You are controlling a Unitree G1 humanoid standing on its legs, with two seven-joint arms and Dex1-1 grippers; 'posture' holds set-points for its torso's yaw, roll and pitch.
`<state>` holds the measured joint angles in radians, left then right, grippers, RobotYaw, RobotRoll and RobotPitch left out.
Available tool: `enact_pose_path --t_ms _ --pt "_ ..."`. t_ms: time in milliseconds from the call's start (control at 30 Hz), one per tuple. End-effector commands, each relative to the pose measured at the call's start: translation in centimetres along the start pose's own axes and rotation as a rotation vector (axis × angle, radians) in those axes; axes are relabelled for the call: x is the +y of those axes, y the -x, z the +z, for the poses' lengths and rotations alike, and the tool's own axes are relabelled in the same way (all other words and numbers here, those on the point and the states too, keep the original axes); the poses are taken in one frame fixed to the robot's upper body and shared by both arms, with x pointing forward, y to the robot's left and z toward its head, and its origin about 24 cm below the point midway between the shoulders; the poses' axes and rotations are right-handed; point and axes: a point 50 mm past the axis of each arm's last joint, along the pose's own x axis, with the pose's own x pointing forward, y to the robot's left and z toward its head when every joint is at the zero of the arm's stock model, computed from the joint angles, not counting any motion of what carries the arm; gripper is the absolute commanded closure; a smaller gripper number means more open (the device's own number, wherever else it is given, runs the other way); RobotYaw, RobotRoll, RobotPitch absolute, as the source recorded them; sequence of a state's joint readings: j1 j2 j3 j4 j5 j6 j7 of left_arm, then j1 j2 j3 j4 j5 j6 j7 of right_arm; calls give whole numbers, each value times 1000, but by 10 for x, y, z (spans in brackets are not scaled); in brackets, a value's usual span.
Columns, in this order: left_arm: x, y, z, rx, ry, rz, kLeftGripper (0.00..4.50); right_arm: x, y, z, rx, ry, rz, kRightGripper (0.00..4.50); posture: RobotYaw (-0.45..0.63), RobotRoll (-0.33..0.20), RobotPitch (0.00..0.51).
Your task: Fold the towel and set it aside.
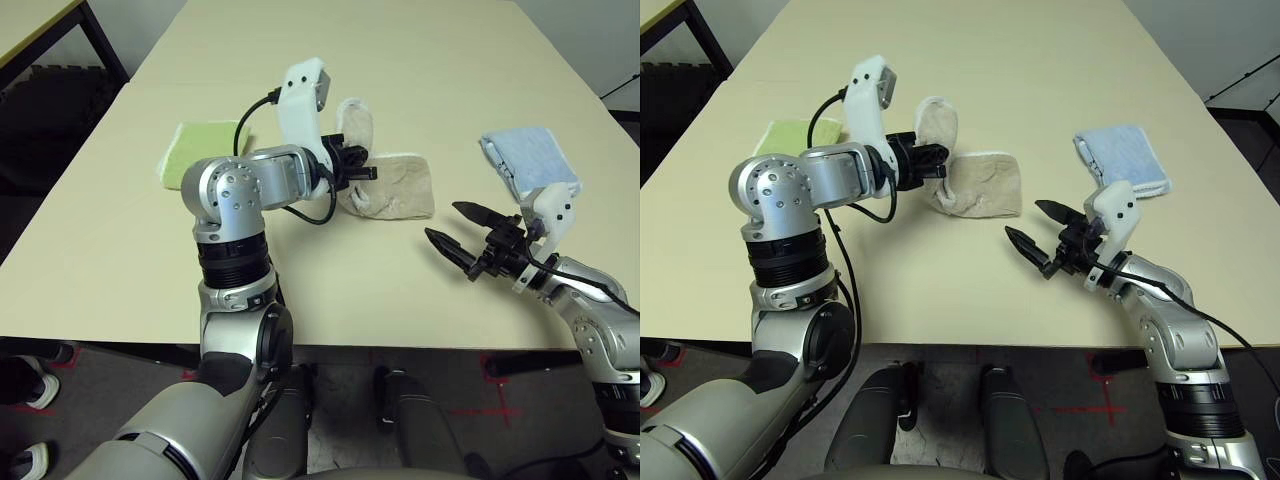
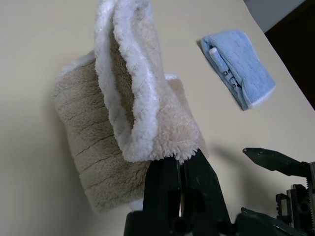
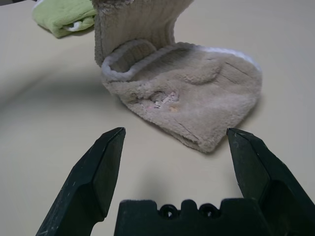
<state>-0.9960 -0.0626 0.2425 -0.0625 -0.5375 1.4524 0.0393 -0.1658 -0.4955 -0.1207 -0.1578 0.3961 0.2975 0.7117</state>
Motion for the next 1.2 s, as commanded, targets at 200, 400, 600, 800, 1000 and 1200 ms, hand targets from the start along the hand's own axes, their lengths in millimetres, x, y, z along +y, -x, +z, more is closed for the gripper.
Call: enact_pose_path --t_ms 200,400,600,800,1000,1200 --pt "-5 -16 -18 57 -16 -7 4485 1 4 -4 13 -1 -20 0 21 0 168" --pt "-2 -22 -27 78 -5 6 4485 2 4 -4 15 0 -22 0 15 0 167" --pt "-8 -31 -32 83 5 0 4485 2 3 -4 18 1 -21 0 12 0 169" --pt "-15 -40 -35 83 14 -17 4485 3 3 -4 22 4 -18 0 5 0 170" --pt "-21 -43 -38 96 28 -42 4485 4 5 -3 28 9 -20 0 -10 0 172" --pt "-24 -45 -43 113 52 -50 4485 4 6 -3 31 11 -25 0 -15 0 176"
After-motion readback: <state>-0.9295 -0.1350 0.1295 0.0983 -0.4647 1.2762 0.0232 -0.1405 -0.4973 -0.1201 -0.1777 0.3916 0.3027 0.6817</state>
